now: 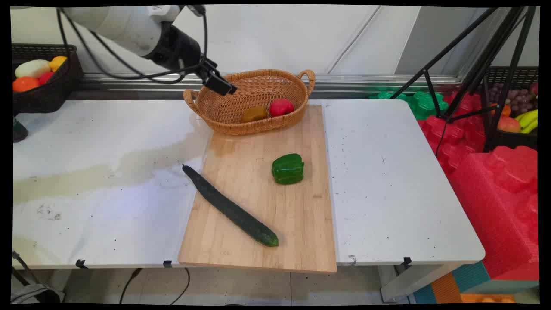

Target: Pick up the potato from the vegetable basket

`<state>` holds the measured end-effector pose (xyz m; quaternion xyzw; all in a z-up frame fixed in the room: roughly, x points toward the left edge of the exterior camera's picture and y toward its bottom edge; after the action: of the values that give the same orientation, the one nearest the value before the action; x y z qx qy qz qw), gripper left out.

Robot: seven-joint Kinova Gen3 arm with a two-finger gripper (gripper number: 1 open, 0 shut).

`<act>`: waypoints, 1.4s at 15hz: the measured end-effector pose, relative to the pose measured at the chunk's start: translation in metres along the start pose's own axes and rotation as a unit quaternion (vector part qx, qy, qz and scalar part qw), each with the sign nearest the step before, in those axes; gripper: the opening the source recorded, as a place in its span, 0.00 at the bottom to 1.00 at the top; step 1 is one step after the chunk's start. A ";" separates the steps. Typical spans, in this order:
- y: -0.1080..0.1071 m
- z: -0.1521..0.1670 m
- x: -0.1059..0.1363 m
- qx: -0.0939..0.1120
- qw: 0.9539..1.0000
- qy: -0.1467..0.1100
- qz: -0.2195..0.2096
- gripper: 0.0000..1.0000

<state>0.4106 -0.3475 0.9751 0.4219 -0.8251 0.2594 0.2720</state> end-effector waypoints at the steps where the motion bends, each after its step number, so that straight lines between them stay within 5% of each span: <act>1: -0.007 0.009 0.004 0.012 1.000 -0.005 -0.007 1.00; 4: -0.021 0.039 0.012 0.033 0.999 -0.027 -0.012 1.00; 9: -0.030 0.084 0.018 0.033 0.998 -0.057 -0.017 1.00; 21: -0.033 0.199 0.026 -0.038 0.991 -0.127 -0.020 1.00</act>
<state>0.3792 -0.5095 0.8561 0.4568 -0.8539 0.1663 0.1858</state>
